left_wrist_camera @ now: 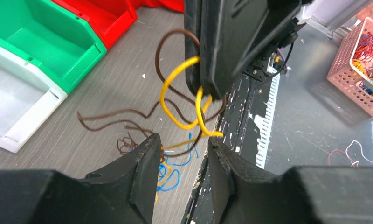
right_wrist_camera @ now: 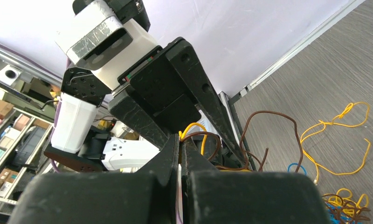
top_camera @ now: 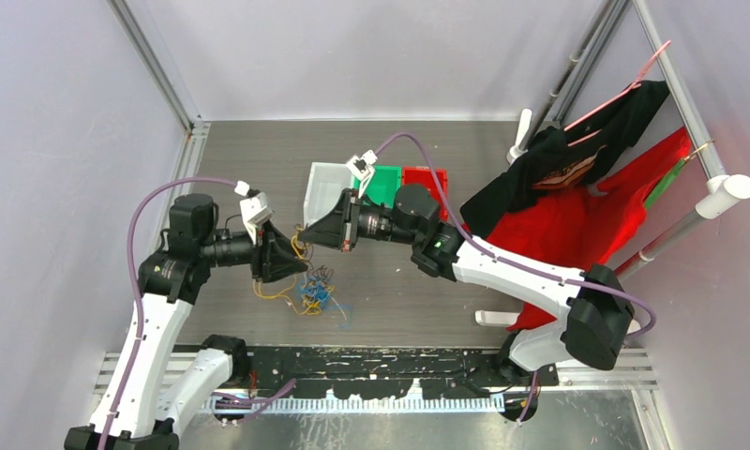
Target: Untangle the cables
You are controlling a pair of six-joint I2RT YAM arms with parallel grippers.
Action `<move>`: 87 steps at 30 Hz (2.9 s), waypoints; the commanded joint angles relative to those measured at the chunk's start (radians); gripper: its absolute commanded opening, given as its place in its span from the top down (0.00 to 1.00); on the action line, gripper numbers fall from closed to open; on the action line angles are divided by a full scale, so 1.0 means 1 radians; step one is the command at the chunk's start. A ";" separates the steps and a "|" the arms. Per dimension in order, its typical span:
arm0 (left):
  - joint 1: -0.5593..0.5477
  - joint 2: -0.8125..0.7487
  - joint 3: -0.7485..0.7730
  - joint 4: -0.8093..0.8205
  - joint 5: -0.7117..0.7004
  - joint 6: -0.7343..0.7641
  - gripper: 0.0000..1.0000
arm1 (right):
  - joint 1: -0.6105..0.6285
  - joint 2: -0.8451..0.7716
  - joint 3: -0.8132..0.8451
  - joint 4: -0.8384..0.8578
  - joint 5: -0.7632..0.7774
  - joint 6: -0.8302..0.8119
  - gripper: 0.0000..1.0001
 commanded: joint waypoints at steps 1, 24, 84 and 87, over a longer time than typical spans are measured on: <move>-0.027 0.016 -0.002 0.134 -0.004 -0.087 0.60 | 0.014 0.008 0.048 0.107 0.032 0.037 0.99; -0.034 -0.099 0.176 -0.113 -0.223 0.066 1.00 | -0.022 -0.203 -0.030 -0.322 0.358 -0.322 0.96; -0.034 -0.119 0.268 0.049 -0.274 -0.202 1.00 | 0.119 0.213 -0.084 0.567 0.353 0.108 0.63; -0.034 -0.125 0.267 0.035 -0.282 -0.193 1.00 | 0.102 0.170 -0.106 0.531 0.378 0.074 0.98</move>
